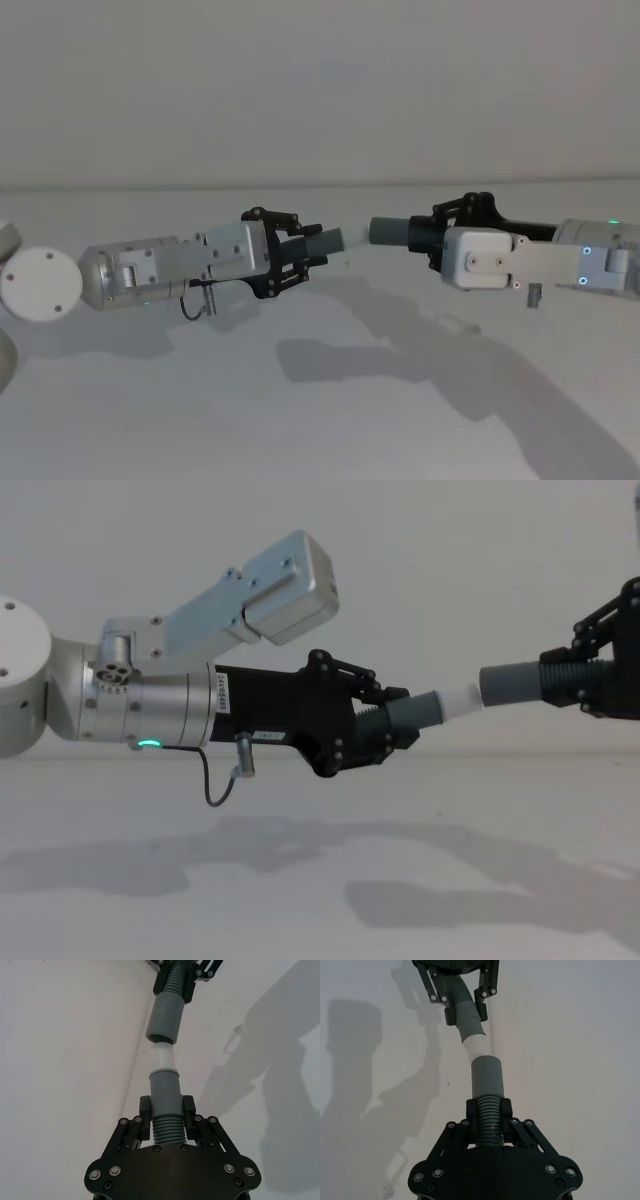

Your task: Use both hands to pick up one end of the pipe from the table, align the ends, and insert them.

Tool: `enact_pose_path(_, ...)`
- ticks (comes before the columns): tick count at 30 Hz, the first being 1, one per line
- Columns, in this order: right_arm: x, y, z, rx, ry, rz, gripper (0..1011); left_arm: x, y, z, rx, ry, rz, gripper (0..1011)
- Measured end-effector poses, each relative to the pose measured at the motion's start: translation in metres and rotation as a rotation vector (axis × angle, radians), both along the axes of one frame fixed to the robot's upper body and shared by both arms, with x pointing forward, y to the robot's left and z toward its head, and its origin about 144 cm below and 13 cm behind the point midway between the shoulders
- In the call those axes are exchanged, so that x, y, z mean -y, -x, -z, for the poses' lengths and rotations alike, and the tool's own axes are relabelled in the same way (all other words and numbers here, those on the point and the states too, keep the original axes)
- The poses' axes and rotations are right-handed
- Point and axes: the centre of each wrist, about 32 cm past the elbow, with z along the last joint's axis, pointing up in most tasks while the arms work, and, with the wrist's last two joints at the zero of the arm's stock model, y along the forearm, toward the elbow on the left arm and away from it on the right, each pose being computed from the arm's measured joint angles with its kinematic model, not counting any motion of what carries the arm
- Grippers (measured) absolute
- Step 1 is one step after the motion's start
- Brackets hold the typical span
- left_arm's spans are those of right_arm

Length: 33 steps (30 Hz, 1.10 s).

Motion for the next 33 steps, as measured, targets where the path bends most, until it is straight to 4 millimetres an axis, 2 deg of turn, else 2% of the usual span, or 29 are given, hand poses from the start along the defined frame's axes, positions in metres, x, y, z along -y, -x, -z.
enact_pose_path(33,-0.006,-0.011,0.004,-0.036,-0.004,-0.012,244,0.0,0.0,0.0,0.0,0.0,0.0,345)
